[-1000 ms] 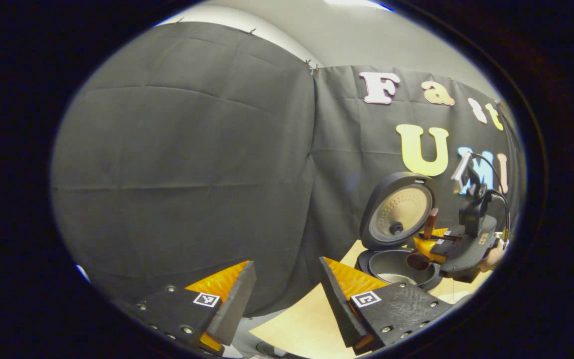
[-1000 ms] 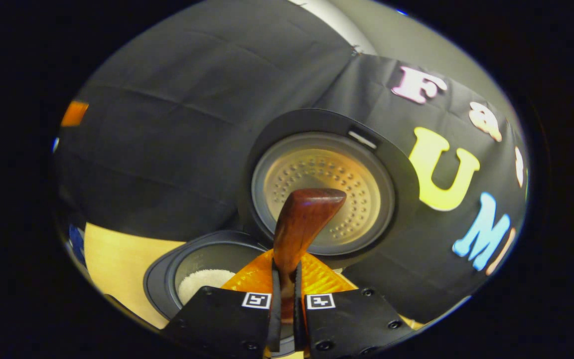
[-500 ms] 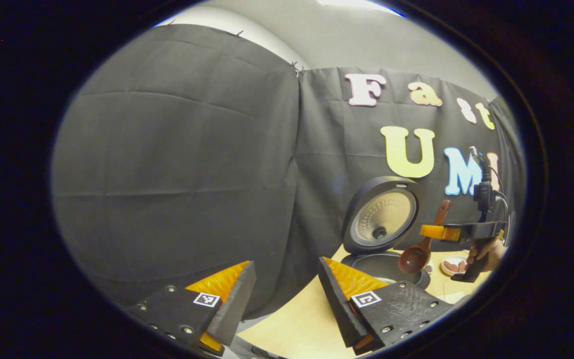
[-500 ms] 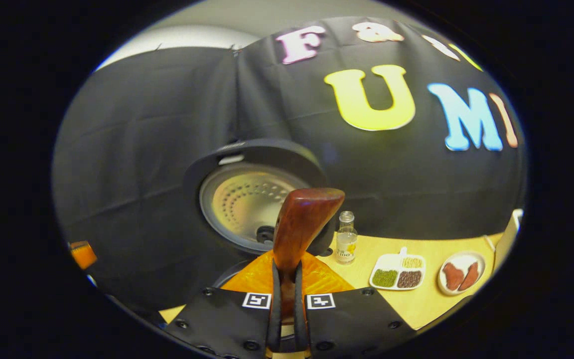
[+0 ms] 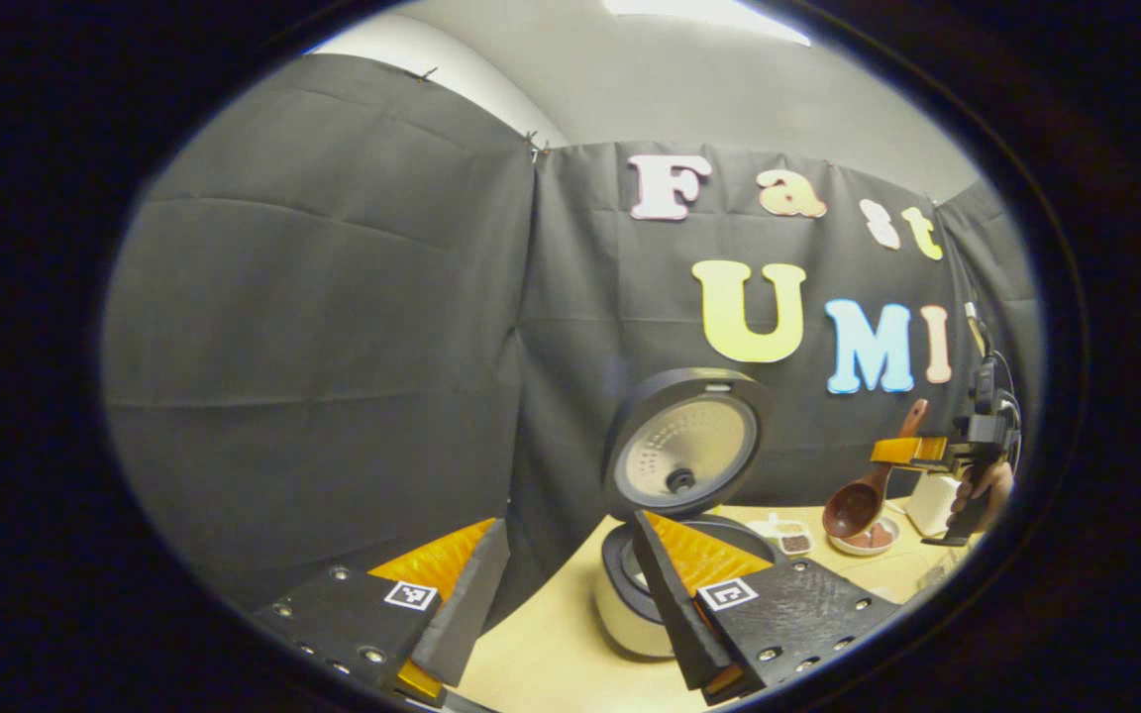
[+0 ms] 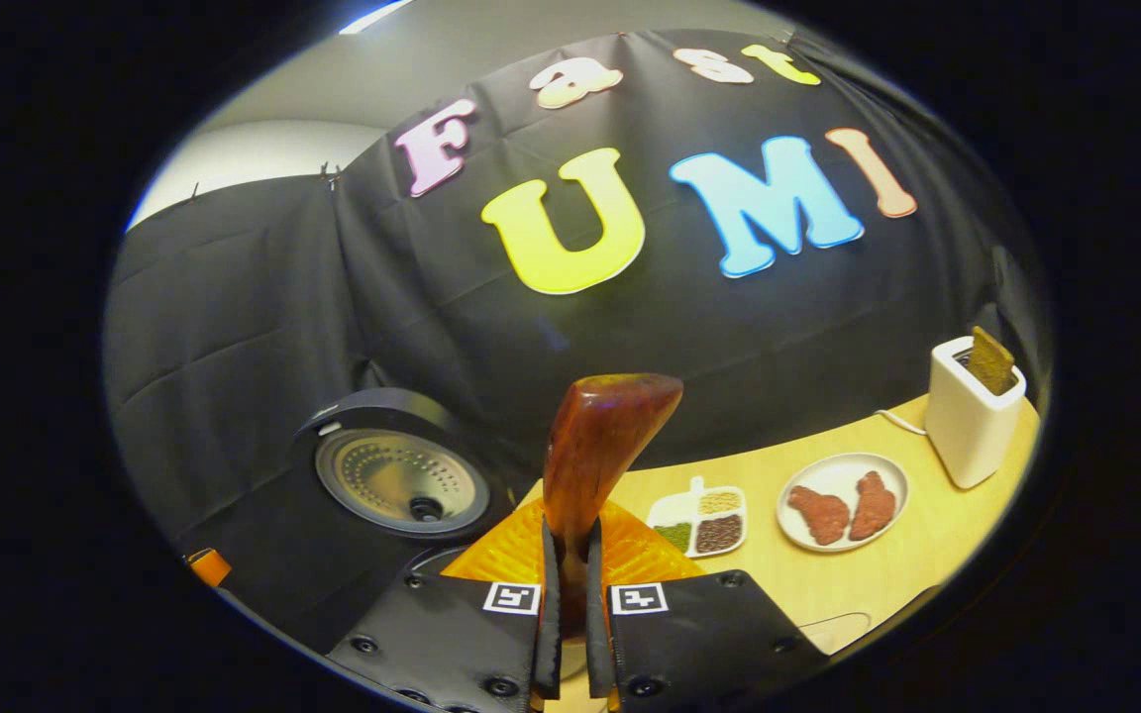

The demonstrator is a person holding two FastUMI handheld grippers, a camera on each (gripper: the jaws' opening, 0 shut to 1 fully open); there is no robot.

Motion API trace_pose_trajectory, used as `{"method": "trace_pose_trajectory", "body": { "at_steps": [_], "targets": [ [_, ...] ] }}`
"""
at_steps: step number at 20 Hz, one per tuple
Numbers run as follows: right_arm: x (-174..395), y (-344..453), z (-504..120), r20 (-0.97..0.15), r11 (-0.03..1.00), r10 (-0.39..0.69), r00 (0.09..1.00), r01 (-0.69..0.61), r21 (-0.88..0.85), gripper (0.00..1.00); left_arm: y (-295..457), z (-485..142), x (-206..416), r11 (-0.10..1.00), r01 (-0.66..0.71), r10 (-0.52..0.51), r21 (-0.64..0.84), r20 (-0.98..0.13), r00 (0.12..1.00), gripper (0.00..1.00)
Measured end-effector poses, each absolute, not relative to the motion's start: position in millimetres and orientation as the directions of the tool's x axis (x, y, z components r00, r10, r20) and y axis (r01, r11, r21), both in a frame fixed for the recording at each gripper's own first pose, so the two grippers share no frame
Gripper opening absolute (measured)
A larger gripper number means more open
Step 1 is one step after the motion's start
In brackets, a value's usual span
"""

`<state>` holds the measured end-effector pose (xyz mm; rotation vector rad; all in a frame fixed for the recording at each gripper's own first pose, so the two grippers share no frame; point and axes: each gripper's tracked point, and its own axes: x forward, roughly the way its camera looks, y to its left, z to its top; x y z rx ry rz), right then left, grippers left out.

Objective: Close the left gripper, press the button to open the rice cooker; take a wooden spoon from the chopstick holder with the right hand, scoop a spoonful of rice and pour it into the rice cooker, then put the wooden spoon back into the chopstick holder.

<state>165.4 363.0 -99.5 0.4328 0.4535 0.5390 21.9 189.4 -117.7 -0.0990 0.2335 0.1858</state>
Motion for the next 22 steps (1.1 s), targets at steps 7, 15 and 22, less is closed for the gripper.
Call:
{"method": "trace_pose_trajectory", "body": {
  "at_steps": [7, 15, 22],
  "targets": [
    [165.6, 237.7, -109.6, -0.331, 0.864, 0.403, 0.853, -0.236, 0.445, 0.12, 126.3, -101.8, 36.9, 0.993, -0.081, 0.060, -0.089, -0.214, 0.975, 0.78],
    [150.3, 105.7, -141.2, -0.383, 0.936, 0.225, 0.896, -0.090, 0.340, 0.12, 63.6, -90.6, 37.9, 0.996, 0.003, -0.021, -0.086, -0.212, 0.977, 0.78],
    [140.2, 42.4, -177.8, -0.438, 0.957, 0.129, 0.890, 0.004, 0.289, 0.08, 24.1, -77.7, 37.7, 0.997, 0.048, -0.059, -0.059, -0.205, 0.977, 0.78]
  ]
}}
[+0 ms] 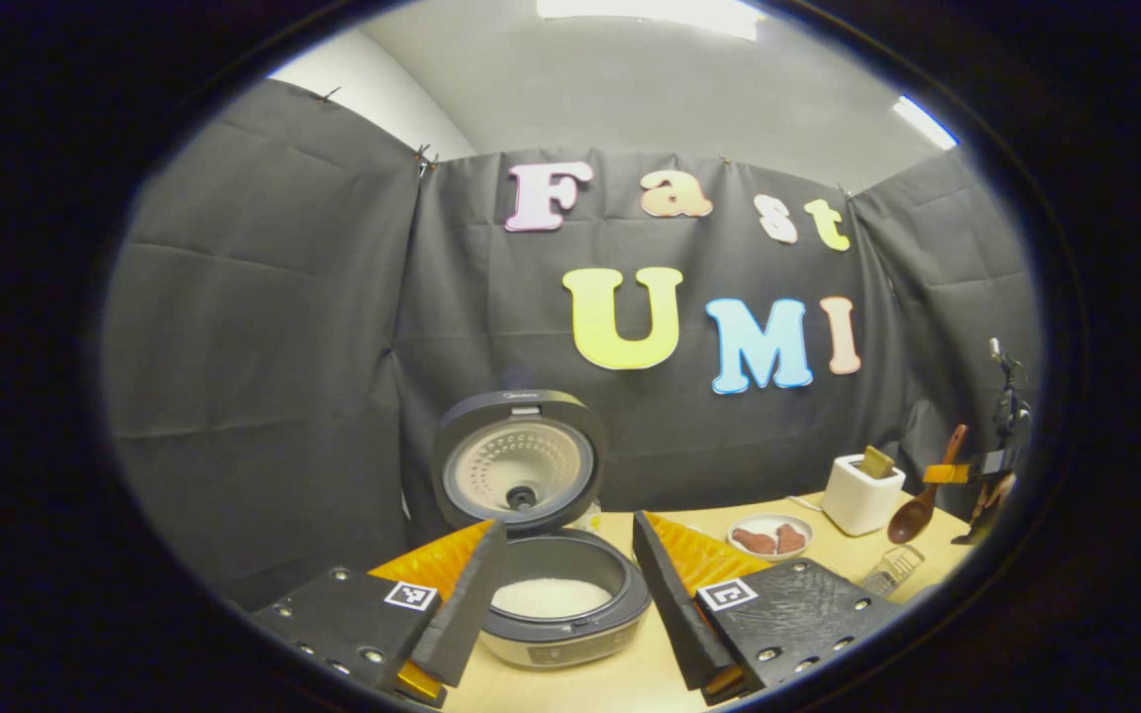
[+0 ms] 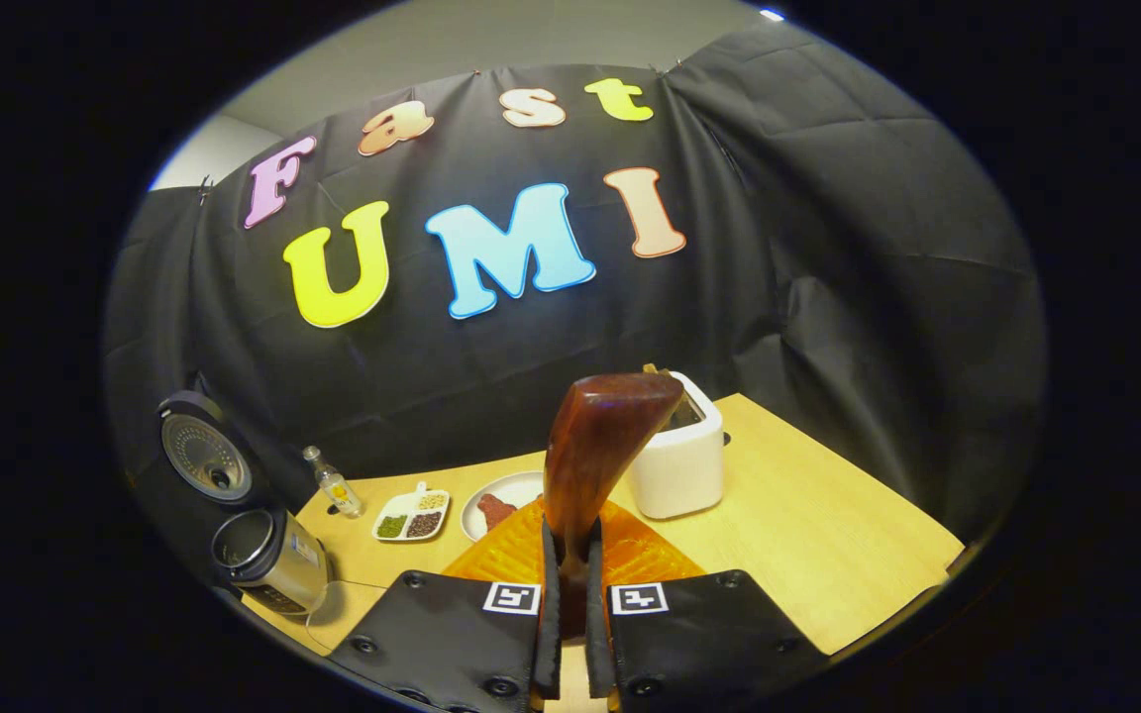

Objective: Close the left gripper, press the button to open the rice cooker; take a wooden spoon from the chopstick holder with the right hand, scoop a spoonful of rice and pour it into the rice cooker, then put the wooden spoon back into the chopstick holder.

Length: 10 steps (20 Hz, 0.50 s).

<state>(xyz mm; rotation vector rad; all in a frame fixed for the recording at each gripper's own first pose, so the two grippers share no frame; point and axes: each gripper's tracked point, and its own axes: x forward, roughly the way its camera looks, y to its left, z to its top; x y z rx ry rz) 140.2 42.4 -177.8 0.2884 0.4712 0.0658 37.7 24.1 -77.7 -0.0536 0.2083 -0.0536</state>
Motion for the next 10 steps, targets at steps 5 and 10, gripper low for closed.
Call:
{"method": "trace_pose_trajectory", "body": {
  "at_steps": [5, 10],
  "targets": [
    [121.2, 26.6, -215.3, -0.503, 0.962, 0.117, 0.856, 0.028, 0.272, 0.12, 5.2, -73.0, 34.7, 0.997, 0.068, -0.076, -0.047, -0.206, 0.976, 0.78],
    [100.6, 34.3, -258.7, -0.575, 0.953, 0.152, 0.804, 0.034, 0.300, 0.14, -3.9, -72.8, 28.8, 0.996, 0.071, -0.079, -0.046, -0.214, 0.973, 0.78]
  ]
}}
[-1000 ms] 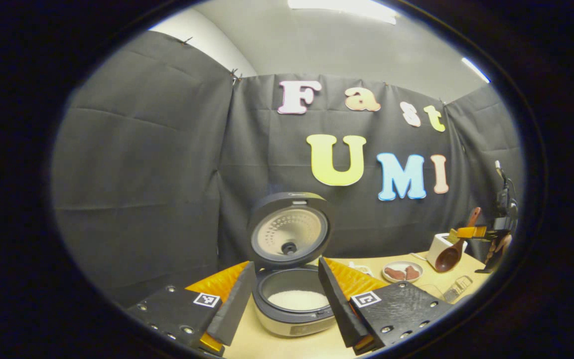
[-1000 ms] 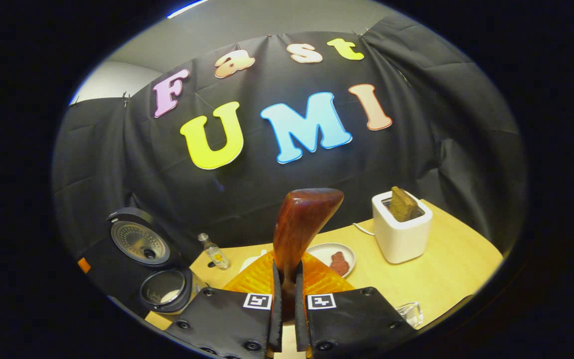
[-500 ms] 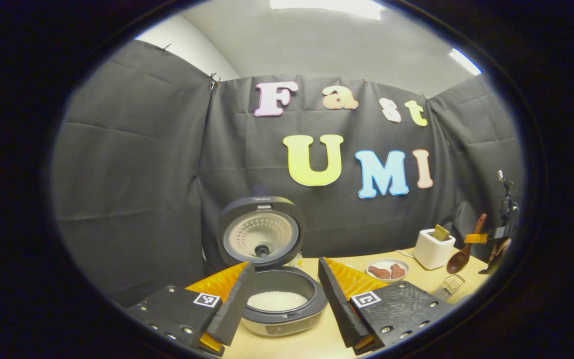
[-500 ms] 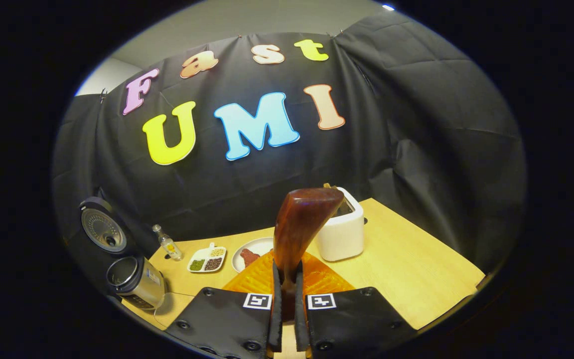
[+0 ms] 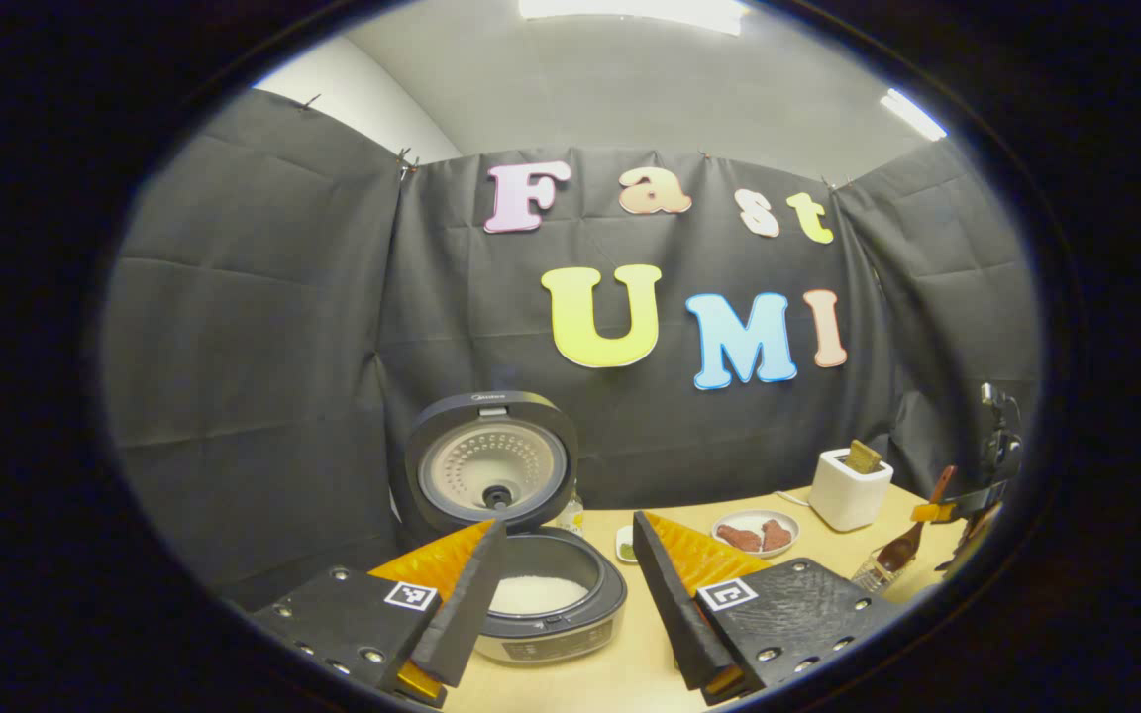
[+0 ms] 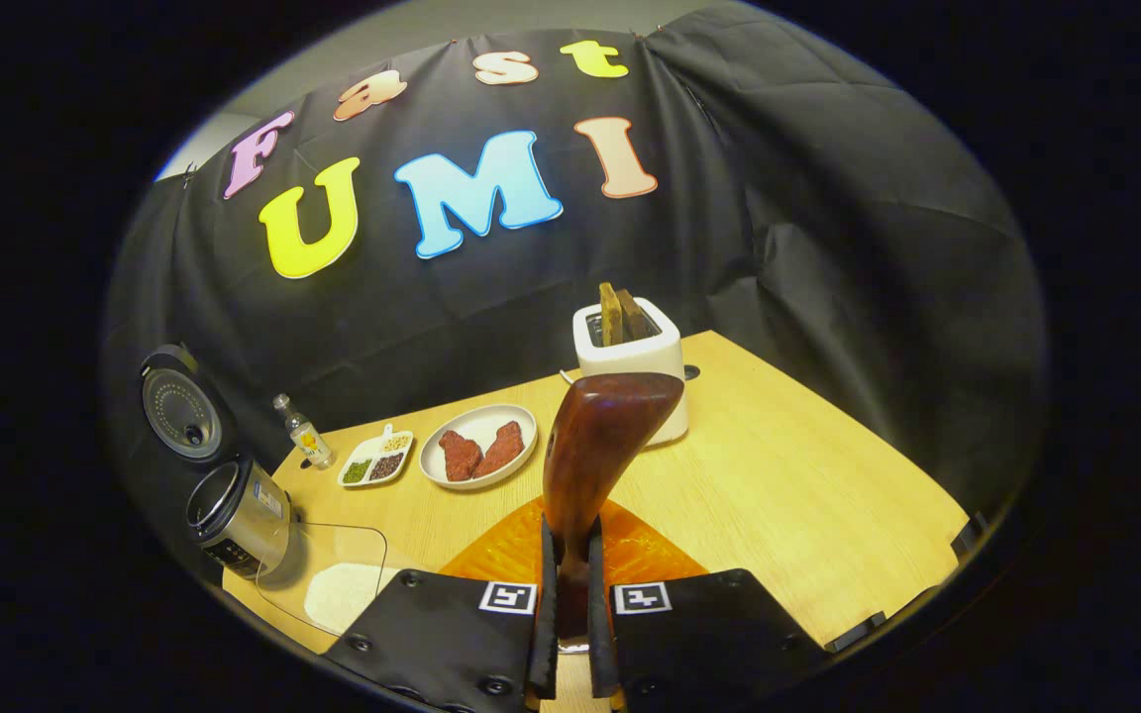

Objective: Close the left gripper, press the button to open the rice cooker; take a wooden spoon from the chopstick holder with the right hand, scoop a spoonful of rice and pour it into the rice cooker, then put the wooden spoon back into the chopstick holder.

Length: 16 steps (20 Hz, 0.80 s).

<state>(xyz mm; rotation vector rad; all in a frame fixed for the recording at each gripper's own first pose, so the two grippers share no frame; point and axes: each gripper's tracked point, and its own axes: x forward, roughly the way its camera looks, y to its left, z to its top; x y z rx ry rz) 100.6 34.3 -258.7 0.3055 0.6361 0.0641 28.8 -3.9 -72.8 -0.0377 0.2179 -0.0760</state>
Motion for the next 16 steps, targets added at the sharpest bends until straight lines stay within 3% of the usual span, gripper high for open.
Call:
{"method": "trace_pose_trajectory", "body": {
  "at_steps": [4, 8, 9, 10, 11, 16],
  "targets": [
    [88.9, 45.5, -275.6, -0.603, 0.943, 0.193, 0.774, 0.023, 0.332, 0.17, -3.7, -73.2, 24.7, 0.997, 0.059, -0.068, -0.046, -0.218, 0.974, 0.78],
    [89.7, 37.3, -259.4, -0.575, 0.945, 0.185, 0.797, 0.015, 0.326, 0.33, 0.4, -74.0, 21.4, 0.998, 0.044, -0.053, -0.047, -0.220, 0.974, 0.78],
    [89.2, 32.3, -253.0, -0.568, 0.950, 0.172, 0.805, 0.016, 0.311, 0.58, 1.1, -74.5, 22.1, 0.998, 0.041, -0.051, -0.050, -0.221, 0.974, 0.78],
    [89.2, 22.0, -247.9, -0.565, 0.959, 0.143, 0.812, 0.029, 0.283, 0.72, 2.2, -73.5, 22.6, 0.998, 0.037, -0.048, -0.052, -0.220, 0.974, 0.78],
    [87.7, 15.6, -241.3, -0.559, 0.964, 0.123, 0.820, 0.034, 0.262, 0.99, 5.8, -72.4, 24.8, 0.998, 0.033, -0.043, -0.051, -0.218, 0.975, 0.78],
    [81.5, -18.4, -191.4, -0.482, 0.990, 0.004, 0.876, 0.065, 0.126, 0.98, 17.6, -62.5, 48.3, 0.999, 0.017, -0.025, -0.042, -0.210, 0.977, 0.80]
  ]
}}
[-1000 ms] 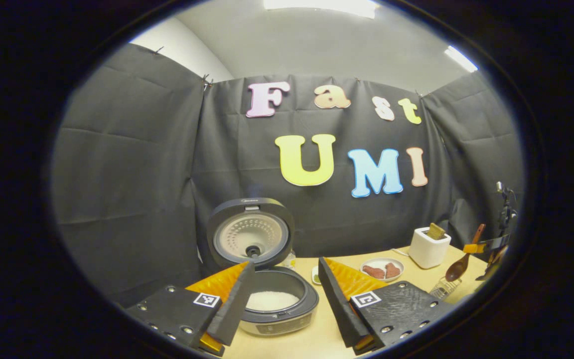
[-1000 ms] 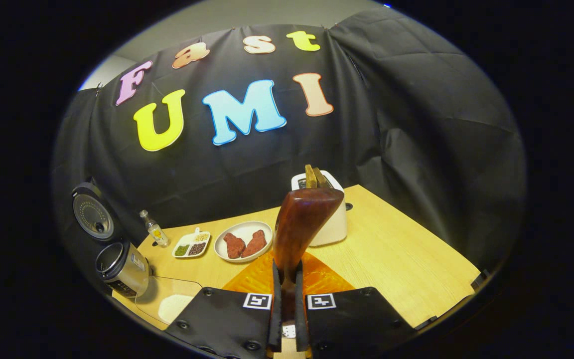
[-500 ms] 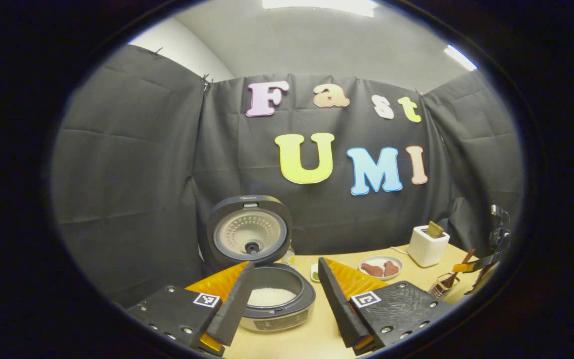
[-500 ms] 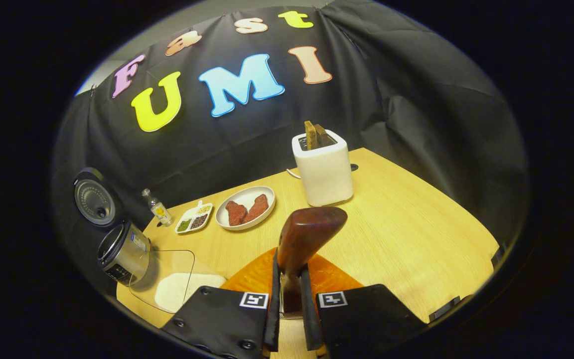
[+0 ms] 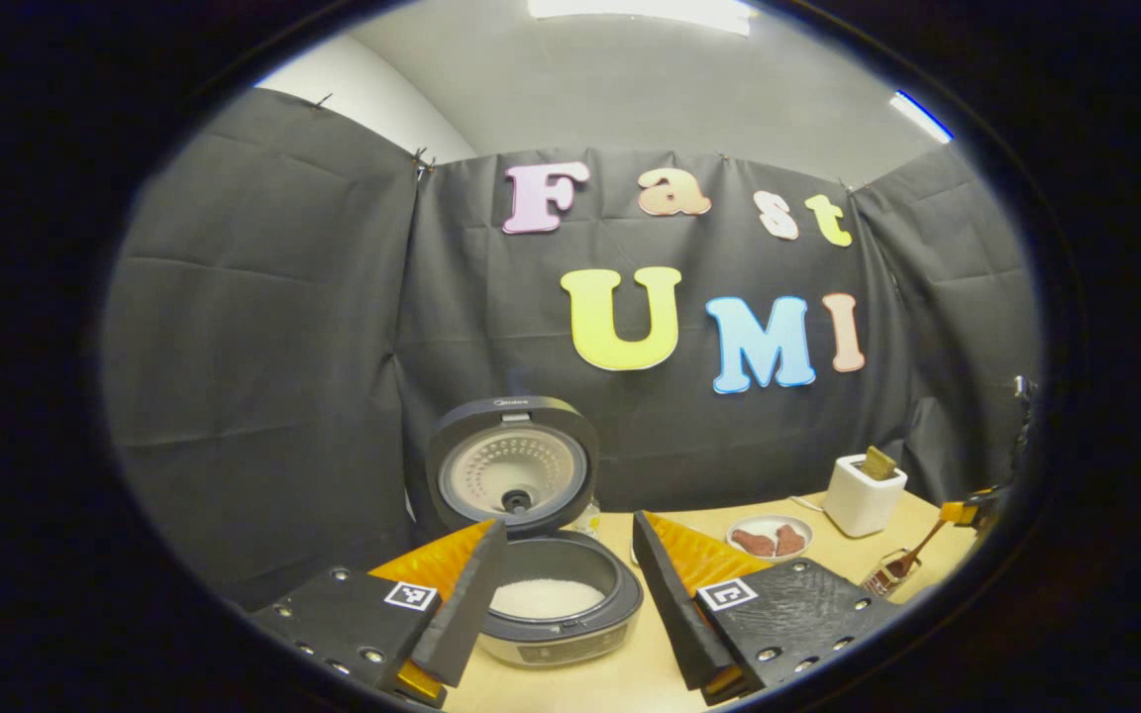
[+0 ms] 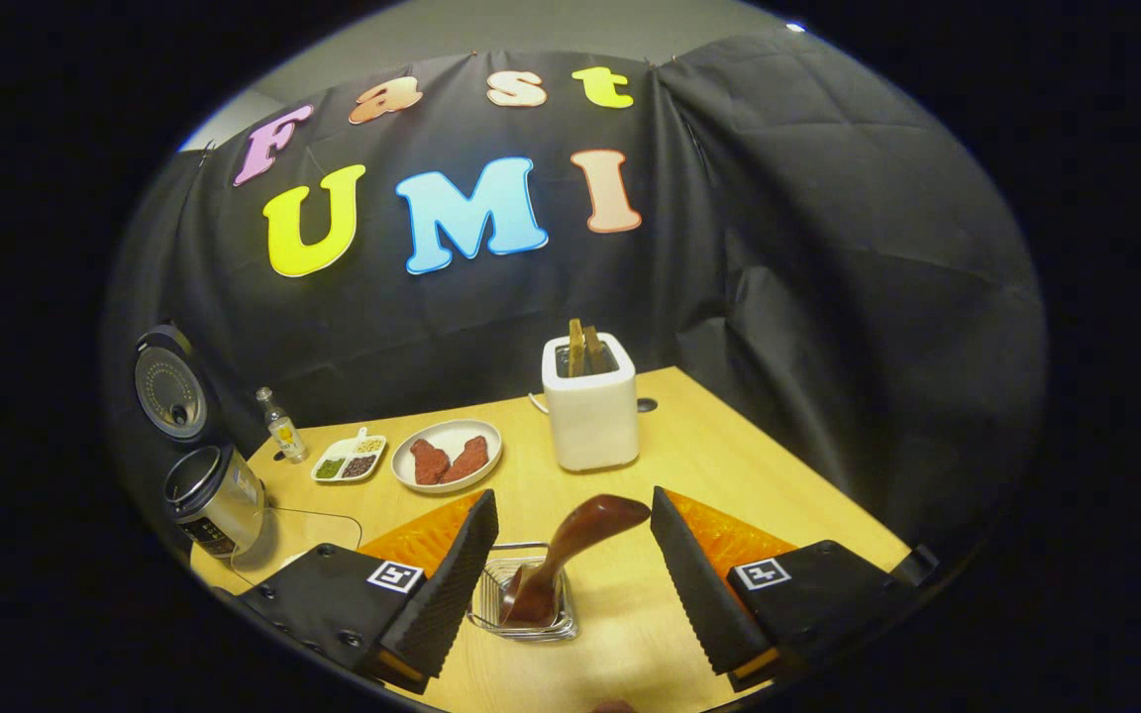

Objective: Close the left gripper, press the button to open the rice cooker; take a wooden spoon from the chopstick holder with the right hand, scoop a spoonful of rice and pour it into the rice cooker, then put the wooden spoon back into the chopstick holder.

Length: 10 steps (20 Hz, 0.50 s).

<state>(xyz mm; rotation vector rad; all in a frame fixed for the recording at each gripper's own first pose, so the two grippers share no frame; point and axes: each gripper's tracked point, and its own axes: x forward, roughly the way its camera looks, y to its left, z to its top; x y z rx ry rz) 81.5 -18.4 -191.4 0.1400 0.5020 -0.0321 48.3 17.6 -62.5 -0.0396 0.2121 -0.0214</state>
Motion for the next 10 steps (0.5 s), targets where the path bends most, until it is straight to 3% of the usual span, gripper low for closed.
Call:
{"method": "trace_pose_trajectory", "body": {
  "at_steps": [10],
  "targets": [
    [63.0, -8.9, -113.0, -0.358, 0.998, -0.037, 0.933, 0.019, -0.052, 0.98, 51.9, -11.2, 155.9, 0.999, -0.019, 0.012, -0.044, -0.164, 0.986, 0.78]
  ]
}}
